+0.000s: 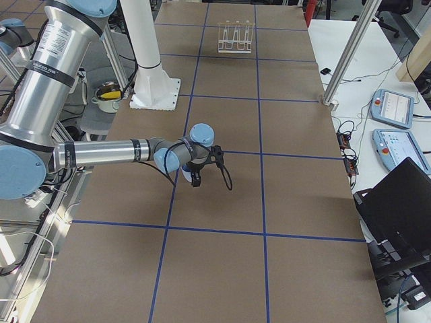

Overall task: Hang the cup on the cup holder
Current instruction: 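Lower the right gripper to the light blue cup and grasp its rim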

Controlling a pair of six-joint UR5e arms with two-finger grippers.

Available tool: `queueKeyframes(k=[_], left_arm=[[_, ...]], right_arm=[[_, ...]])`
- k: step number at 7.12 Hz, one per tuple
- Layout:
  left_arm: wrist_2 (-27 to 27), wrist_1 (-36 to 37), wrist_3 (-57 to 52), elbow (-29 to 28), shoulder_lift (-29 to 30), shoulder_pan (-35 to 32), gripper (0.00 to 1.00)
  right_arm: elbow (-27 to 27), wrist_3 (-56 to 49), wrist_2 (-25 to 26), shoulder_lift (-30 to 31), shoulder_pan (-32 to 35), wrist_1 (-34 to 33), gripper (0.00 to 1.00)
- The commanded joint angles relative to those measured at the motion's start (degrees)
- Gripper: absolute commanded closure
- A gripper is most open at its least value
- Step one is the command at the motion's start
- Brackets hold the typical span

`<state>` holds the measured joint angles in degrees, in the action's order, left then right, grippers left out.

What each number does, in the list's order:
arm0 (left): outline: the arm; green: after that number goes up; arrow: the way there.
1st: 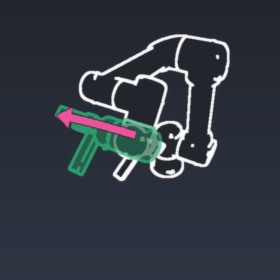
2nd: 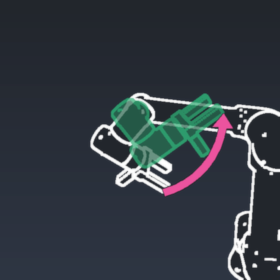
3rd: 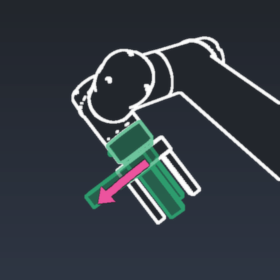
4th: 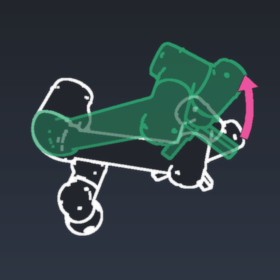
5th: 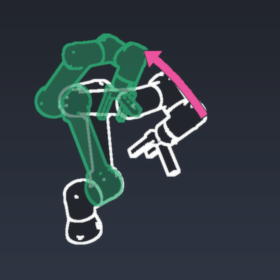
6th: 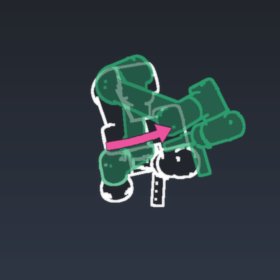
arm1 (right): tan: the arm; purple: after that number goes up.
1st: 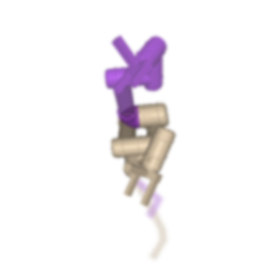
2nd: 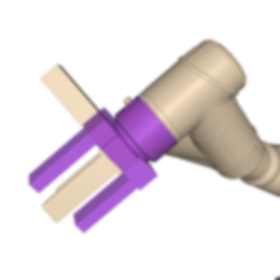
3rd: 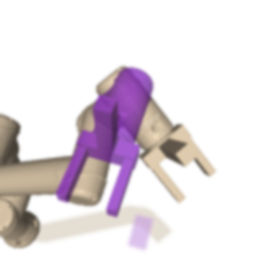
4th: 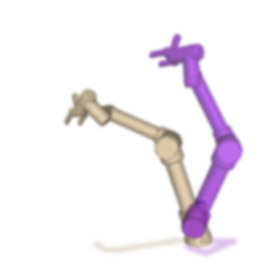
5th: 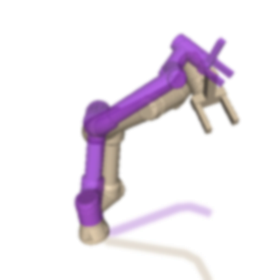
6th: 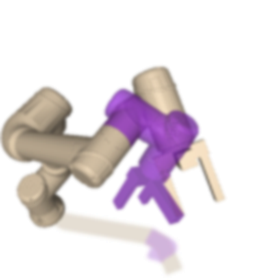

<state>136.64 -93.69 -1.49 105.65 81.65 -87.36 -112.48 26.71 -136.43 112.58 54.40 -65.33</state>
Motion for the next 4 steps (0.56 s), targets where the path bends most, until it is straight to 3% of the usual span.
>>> queueKeyframes(k=[1, 2, 3, 4], left_arm=[[0.03, 0.00, 0.00, 0.00, 0.00, -0.09, 0.02], [0.03, 0.00, 0.00, 0.00, -0.09, 0.00, 0.02], [0.03, 0.00, 0.00, -0.09, -0.09, 0.00, 0.02], [0.03, 0.00, 0.00, -0.09, -0.18, -0.09, 0.02]], right_arm=[[0.50, 0.36, -0.50, -0.26, -1.05, 0.02, 0.25], [0.59, 2.10, -0.59, -0.43, -1.66, 0.02, 0.79], [0.51, 3.07, -0.59, -0.69, -2.28, 0.11, 1.00], [0.50, 3.08, -0.68, -0.70, -2.28, 0.11, 1.00]])
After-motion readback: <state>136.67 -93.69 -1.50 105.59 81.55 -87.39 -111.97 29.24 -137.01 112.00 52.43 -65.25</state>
